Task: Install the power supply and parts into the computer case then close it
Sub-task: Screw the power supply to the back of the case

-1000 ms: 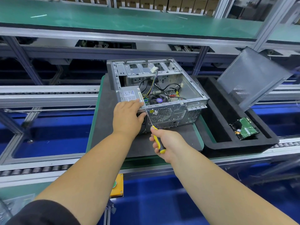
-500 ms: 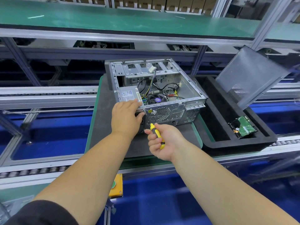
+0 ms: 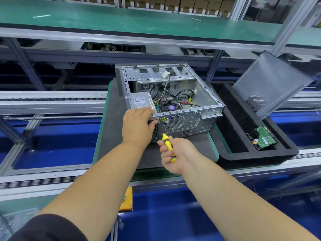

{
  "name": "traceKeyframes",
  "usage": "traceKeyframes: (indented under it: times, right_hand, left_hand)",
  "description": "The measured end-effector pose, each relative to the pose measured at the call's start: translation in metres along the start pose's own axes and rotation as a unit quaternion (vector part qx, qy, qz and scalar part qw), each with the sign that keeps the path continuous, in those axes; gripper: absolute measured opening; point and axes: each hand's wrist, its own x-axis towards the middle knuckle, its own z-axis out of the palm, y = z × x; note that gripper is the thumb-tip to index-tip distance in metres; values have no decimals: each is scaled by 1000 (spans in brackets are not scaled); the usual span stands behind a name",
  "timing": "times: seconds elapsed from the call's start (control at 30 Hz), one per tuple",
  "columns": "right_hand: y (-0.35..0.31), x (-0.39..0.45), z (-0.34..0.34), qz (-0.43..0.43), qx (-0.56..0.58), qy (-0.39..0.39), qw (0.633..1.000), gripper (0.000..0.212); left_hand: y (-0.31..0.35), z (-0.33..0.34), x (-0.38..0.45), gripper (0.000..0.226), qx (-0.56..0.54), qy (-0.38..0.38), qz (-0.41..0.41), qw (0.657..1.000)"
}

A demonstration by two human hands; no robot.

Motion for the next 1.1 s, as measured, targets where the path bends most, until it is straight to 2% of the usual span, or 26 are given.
traceKeyframes:
  times: [0.1, 0.17, 0.27, 0.37, 0.43, 0.53, 0.63, 0.73, 0.83, 0.93, 1.0, 1.1]
  right_hand:
    - [2, 2, -4, -5, 20, -18, 1000, 48]
    - [2, 0, -4, -23, 26, -18, 999, 34]
    - [2, -1, -3, -74, -27, 42, 996, 19]
    - [5, 0, -1, -124, -123, 121, 977, 24]
    - [6, 1, 0, -138, -135, 139, 971, 29]
    - [6, 0, 5, -122, -87, 103, 983, 32]
    - [0, -2, 5, -37, 14, 20, 999, 32]
    - [-6, -4, -5, 33, 93, -68, 993, 33]
    - [-6, -6, -12, 24, 92, -90, 991, 31]
    - [0, -5, -5, -36, 35, -32, 998, 29]
    - [5, -3, -1, -107, -72, 43, 991, 23]
    - [7, 3, 4, -164, -278, 167, 932, 31]
  left_hand:
    - [-1, 1, 0, 35, -3, 5, 5, 1000]
    - [-1, 1, 0, 35, -1, 7, 5, 1000]
    - [-1, 1, 0, 34, -1, 4, 0, 1000]
    - [0, 0, 1, 34, 0, 1, 0, 1000]
    - [0, 0, 1, 34, -2, -2, -2, 1000]
    - [0, 0, 1, 34, 1, -9, 0, 1000]
    - [-1, 0, 2, 34, 2, -9, 3, 1000]
    - [-1, 0, 3, 34, 4, -8, 6, 1000]
    - [0, 1, 1, 34, 13, -7, 8, 1000]
    - [1, 0, 0, 34, 18, -3, 10, 1000]
    - [0, 0, 0, 34, 23, -9, 16, 1000]
    - [-2, 0, 0, 34, 24, -7, 26, 999]
